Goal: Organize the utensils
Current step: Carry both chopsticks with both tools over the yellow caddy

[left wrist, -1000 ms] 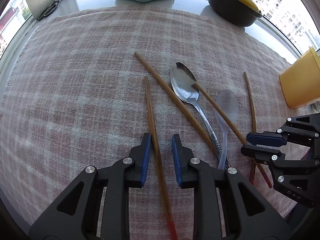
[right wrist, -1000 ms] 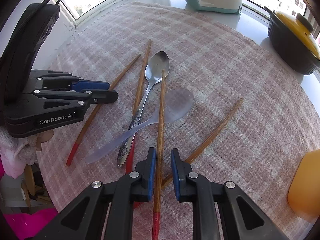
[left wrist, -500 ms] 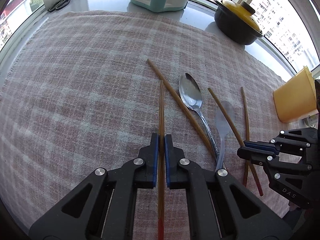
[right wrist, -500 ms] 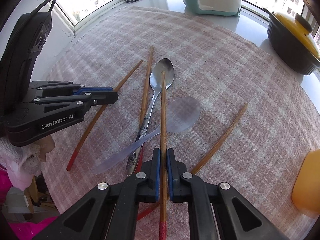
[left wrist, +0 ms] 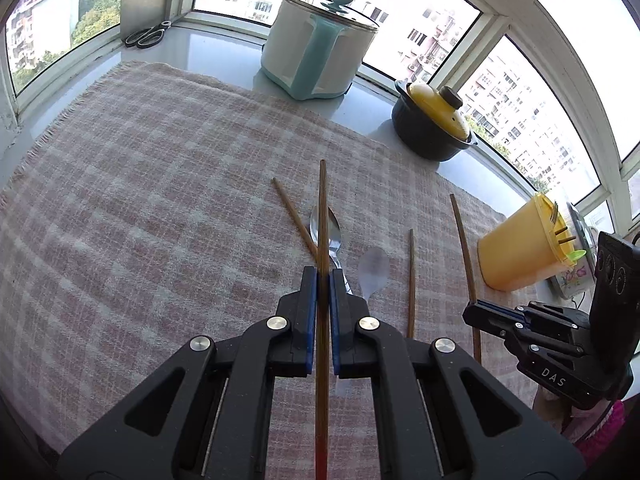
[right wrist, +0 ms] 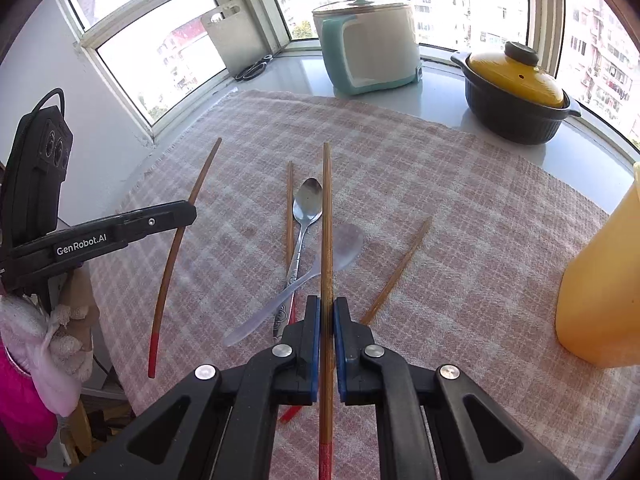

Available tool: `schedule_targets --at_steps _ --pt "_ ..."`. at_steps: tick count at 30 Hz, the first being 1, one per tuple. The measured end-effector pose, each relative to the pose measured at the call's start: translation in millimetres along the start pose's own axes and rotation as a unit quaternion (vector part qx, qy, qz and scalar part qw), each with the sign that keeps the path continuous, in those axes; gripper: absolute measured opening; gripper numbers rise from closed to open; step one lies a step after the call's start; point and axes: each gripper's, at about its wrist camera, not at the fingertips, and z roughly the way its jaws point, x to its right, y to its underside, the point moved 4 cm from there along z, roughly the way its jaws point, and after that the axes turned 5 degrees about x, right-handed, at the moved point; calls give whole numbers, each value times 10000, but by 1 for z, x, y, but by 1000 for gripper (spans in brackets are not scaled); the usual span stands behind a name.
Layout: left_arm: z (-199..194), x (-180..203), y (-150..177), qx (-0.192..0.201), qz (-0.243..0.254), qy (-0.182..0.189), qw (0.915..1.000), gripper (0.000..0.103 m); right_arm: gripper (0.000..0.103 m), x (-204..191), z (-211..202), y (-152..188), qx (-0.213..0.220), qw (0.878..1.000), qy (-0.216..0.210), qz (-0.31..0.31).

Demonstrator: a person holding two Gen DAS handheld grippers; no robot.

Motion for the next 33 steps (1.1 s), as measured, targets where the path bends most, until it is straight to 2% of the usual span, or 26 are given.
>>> schedule_targets --at_steps 7,16,26,33 --pt "-19 39 -7 219 140 391 9989 4 4 12 -45 -5 597 9976 146 320" --pt "-33 103 -28 509 474 905 9935 4 4 33 -113 -9 1242 9904 310 522" --pt "-20 169 -53 677 773 1251 9868 4 4 83 -174 -8 1751 9786 724 800" --pt "-5 211 -77 760 944 1464 9818 4 4 113 -199 -16 1971 9718 954 873"
